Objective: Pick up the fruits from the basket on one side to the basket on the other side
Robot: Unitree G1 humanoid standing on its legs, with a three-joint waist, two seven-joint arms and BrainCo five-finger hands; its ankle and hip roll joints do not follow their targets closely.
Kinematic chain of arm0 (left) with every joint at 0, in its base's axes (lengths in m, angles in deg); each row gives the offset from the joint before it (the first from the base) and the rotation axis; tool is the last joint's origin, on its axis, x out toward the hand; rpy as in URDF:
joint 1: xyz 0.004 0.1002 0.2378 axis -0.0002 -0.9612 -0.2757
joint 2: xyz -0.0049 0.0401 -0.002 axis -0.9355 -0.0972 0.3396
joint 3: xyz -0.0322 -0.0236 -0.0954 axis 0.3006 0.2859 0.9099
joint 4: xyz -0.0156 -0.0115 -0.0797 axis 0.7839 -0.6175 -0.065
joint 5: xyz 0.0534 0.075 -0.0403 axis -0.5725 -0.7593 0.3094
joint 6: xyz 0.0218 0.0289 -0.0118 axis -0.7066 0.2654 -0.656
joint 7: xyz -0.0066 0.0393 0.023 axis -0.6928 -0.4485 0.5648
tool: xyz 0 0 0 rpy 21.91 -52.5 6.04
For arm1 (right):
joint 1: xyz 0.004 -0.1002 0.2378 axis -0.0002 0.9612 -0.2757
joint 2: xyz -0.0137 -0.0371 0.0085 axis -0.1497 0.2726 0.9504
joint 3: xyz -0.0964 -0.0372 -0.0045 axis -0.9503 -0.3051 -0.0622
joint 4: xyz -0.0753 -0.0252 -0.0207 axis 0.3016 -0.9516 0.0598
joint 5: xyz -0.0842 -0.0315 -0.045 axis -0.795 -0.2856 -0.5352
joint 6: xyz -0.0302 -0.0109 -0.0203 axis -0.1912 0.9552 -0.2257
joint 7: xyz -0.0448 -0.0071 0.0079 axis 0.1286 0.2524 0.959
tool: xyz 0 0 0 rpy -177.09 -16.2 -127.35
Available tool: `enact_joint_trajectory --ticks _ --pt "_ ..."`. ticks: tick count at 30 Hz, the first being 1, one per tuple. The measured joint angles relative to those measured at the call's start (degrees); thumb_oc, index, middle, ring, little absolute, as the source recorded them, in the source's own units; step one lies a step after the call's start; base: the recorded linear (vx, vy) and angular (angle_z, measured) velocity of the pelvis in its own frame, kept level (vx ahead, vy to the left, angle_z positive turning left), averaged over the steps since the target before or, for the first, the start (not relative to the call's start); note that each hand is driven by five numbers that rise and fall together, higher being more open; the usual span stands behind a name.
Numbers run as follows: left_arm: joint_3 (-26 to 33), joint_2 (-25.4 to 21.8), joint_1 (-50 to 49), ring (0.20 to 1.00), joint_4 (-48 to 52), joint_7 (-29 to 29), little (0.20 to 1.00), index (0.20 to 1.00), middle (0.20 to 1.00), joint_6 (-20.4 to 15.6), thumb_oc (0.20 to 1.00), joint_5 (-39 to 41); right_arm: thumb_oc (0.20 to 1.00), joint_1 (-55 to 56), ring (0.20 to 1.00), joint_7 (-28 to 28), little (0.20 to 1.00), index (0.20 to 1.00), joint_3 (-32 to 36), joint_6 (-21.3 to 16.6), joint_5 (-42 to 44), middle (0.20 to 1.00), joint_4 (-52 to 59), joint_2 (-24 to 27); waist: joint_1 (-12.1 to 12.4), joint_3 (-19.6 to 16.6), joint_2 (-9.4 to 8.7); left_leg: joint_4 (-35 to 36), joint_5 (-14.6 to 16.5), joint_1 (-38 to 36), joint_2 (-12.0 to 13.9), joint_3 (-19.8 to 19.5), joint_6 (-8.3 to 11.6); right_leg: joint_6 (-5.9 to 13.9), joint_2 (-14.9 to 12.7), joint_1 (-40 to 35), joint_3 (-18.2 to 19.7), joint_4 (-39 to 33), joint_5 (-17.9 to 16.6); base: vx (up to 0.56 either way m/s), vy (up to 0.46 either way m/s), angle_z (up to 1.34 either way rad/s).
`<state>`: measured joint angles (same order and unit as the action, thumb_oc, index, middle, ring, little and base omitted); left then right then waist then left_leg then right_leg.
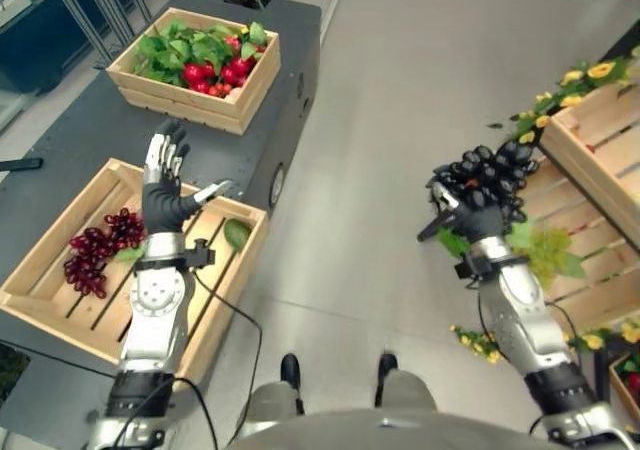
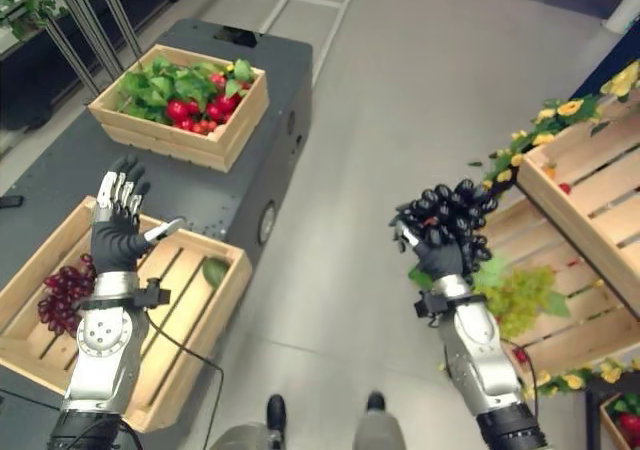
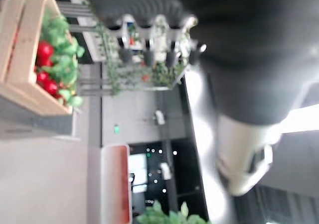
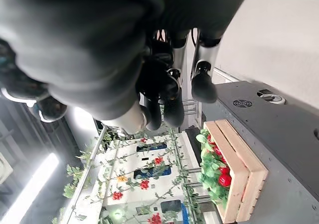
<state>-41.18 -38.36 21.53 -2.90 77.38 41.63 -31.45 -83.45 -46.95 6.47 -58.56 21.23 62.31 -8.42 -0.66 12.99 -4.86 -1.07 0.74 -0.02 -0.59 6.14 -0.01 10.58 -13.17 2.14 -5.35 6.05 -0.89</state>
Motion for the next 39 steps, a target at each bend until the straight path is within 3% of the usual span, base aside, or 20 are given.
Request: enact_joint_trajectory --ticks 2,6,14,20,29,39 --pt "-0.1 0.2 0.0 1.000 0.3 -0.3 1.000 1.000 1.000 -0.1 1.000 0.5 0.200 -0.1 0.200 0.5 0.200 0.200 0.1 0.0 -0.2 0.200 0.0 0.0 0.1 -0.1 -0.21 0.0 -0.2 0.3 0.4 0.4 1.14 -1.28 0.8 -0.4 -0.8 -1.9 1.5 0.02 -0.039 -0.14" --pt "-1.1 0.7 -0.1 1.000 2.8 -1.1 1.000 1.000 1.000 -0.1 1.000 1.3 0.200 0.2 0.200 1.1 0.200 0.200 1.6 -0.2 -0.4 0.200 -0.8 0.3 -1.3 0.0 0.24 0.3 -1.2 0.8 2.8 0.9 2.93 -2.70 3.8 -0.4 -0.4 -4.1 0.8 0.02 -0.120 -0.12" --pt "-6.1 1.5 1.4 1.000 6.7 -3.9 1.000 1.000 1.000 -0.3 1.000 7.9 0.200 0.7 0.200 2.2 0.200 0.200 3.2 -1.3 -0.4 0.200 -2.1 1.8 -2.9 0.5 1.37 -1.5 -1.3 5.1 3.1 1.0 3.06 -3.25 4.0 4.4 0.4 -1.9 0.7 -0.06 -0.084 -0.04" --pt "-8.5 1.9 6.0 1.000 7.6 -4.1 1.000 1.000 1.000 -1.1 1.000 12.3 0.200 -1.7 0.200 4.7 0.200 0.200 3.5 -3.0 -0.4 0.200 -4.5 3.1 -3.0 5.6 4.88 -3.1 -1.6 9.1 3.5 1.4 3.13 -3.46 4.2 10.3 1.9 2.1 1.5 -0.08 -0.072 -0.08" --pt "-11.7 2.5 14.0 1.000 8.8 -1.2 1.000 1.000 1.000 -2.3 1.000 12.2 0.200 -8.2 0.200 11.0 0.200 0.200 4.8 -4.1 -2.9 0.200 -9.9 6.9 -3.4 15.8 5.64 -4.0 -3.0 15.1 4.6 1.4 4.05 -5.02 5.4 18.8 3.1 7.5 2.2 -0.02 -0.057 -0.07" --pt "-12.9 2.7 16.5 1.000 8.9 3.1 1.000 1.000 1.000 -2.6 1.000 11.7 0.200 -12.9 0.200 15.4 0.200 0.200 5.0 -6.3 -4.5 0.200 -13.0 8.1 -3.0 16.3 6.34 -3.9 -3.5 17.4 4.3 1.3 4.42 -5.47 5.1 23.6 3.7 12.4 4.6 0.00 -0.006 0.00"
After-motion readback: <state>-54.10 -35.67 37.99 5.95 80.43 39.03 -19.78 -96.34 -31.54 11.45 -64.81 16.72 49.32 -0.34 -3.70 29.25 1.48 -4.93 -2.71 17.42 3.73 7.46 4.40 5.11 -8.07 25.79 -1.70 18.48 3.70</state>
